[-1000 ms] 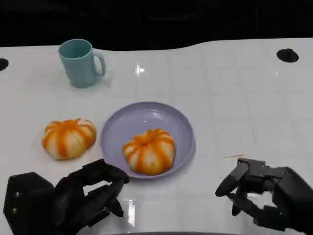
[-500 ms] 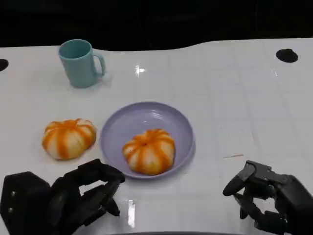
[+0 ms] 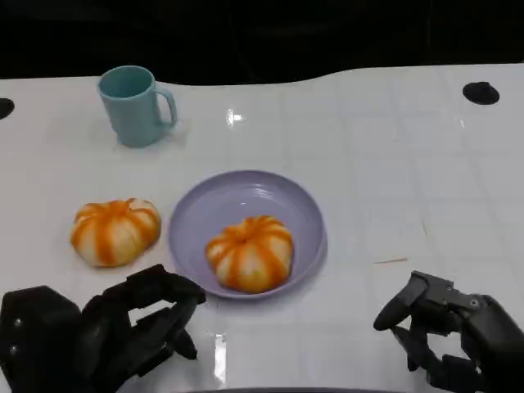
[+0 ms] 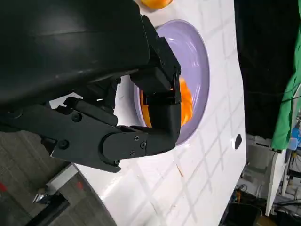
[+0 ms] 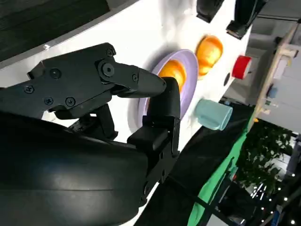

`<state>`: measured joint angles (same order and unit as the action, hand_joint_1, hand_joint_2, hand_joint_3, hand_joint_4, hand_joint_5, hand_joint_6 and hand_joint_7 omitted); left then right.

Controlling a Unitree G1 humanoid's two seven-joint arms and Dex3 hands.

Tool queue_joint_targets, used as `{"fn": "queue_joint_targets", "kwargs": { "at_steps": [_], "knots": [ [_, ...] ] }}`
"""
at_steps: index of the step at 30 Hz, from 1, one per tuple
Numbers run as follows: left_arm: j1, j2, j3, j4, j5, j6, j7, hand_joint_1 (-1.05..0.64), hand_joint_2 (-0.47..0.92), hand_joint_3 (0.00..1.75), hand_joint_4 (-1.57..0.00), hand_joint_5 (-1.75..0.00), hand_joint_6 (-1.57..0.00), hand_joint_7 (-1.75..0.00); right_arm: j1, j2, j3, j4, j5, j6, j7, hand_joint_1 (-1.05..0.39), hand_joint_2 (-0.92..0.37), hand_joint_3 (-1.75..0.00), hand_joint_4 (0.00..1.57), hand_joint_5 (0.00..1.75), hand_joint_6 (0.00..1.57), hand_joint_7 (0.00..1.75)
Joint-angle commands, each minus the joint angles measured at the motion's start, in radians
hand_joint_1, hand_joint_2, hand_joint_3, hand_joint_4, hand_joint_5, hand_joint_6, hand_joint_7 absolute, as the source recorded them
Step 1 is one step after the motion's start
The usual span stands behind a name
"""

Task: Grasp the bread from the table and place it into the plate.

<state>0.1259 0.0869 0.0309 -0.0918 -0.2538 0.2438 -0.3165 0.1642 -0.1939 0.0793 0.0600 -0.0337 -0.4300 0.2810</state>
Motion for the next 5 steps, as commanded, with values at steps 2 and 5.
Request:
{"fn": "queue_joint_targets", "kwargs": {
  "at_steps": [2, 5],
  "knots": [
    [-0.005, 0.020, 0.009, 0.009, 0.002, -0.008, -0.005, -0.43, 0.92, 0.42, -0.61, -1.73, -0.65, -1.28, 0.000, 0.001, -0.007, -0.011, 0.011, 0.014, -0.006, -0.35, -0.83, -0.69, 0.79, 1.75, 0.62, 1.52],
    [0.000, 0.020, 0.008, 0.011, 0.000, -0.014, -0.010, -0.44, 0.92, 0.42, -0.61, -1.73, -0.64, -1.28, 0.004, 0.003, -0.006, -0.012, 0.014, 0.014, -0.006, -0.34, -0.83, -0.68, 0.79, 1.75, 0.62, 1.53]
  ]
}}
